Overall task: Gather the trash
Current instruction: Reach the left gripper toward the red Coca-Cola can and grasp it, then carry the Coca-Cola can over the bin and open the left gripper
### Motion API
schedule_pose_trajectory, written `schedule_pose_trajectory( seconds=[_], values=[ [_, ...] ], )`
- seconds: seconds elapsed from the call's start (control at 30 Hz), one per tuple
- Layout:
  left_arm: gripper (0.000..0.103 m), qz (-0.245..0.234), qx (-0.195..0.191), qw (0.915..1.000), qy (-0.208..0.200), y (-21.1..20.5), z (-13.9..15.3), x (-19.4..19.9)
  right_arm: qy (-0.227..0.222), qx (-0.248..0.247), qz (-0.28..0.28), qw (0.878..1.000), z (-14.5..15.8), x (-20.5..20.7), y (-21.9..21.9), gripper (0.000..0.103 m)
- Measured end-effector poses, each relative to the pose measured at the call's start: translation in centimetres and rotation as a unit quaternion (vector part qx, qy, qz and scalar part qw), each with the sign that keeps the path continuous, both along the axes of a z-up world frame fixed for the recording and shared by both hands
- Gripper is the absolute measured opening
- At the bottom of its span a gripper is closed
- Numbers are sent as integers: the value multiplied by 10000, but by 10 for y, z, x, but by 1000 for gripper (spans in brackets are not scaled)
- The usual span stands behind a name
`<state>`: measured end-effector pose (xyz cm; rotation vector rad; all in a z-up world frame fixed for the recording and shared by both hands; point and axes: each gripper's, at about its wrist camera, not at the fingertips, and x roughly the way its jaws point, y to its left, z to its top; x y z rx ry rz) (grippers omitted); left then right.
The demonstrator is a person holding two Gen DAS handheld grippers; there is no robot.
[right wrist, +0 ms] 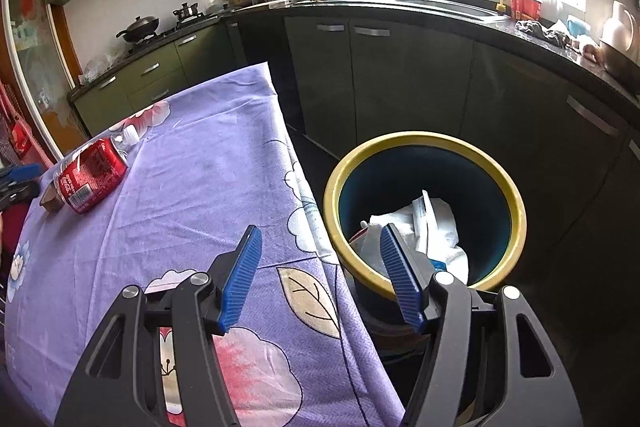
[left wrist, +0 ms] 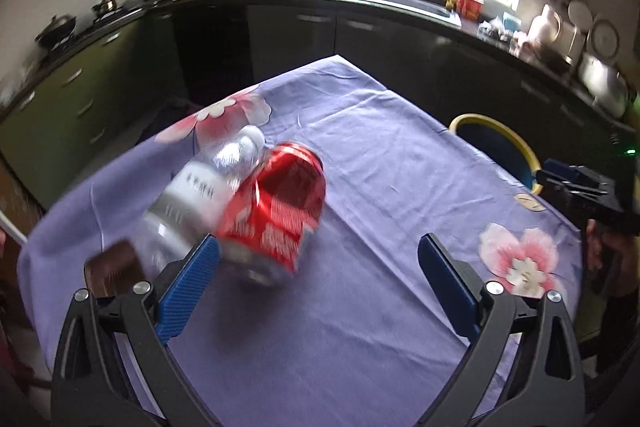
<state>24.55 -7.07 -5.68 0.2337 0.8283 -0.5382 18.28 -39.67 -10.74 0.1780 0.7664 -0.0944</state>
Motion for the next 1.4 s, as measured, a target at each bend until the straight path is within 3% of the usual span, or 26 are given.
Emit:
schedule_pose_trajectory(
  seconds=[0.3, 0.8, 0.93, 1.0, 1.4],
  values=[
    [95, -549, 307, 9978, 230, -28, -23, 45, 138, 103, 9, 9999, -10, 10, -3, 62],
    [94, -625, 758, 9946, 340, -56, -52, 62, 269, 139, 102, 9995, -23, 20, 2, 62],
    [81, -580, 991, 9930, 293, -61, -62, 66, 296, 132, 91, 9994, -24, 20, 1, 62],
    [68, -588, 1046, 9921, 358, -61, -66, 68, 296, 129, 75, 9995, -23, 20, 0, 62],
    [67, -554, 936, 9939, 187, -60, -52, 50, 216, 144, 147, 9996, -16, 15, 2, 62]
  ],
)
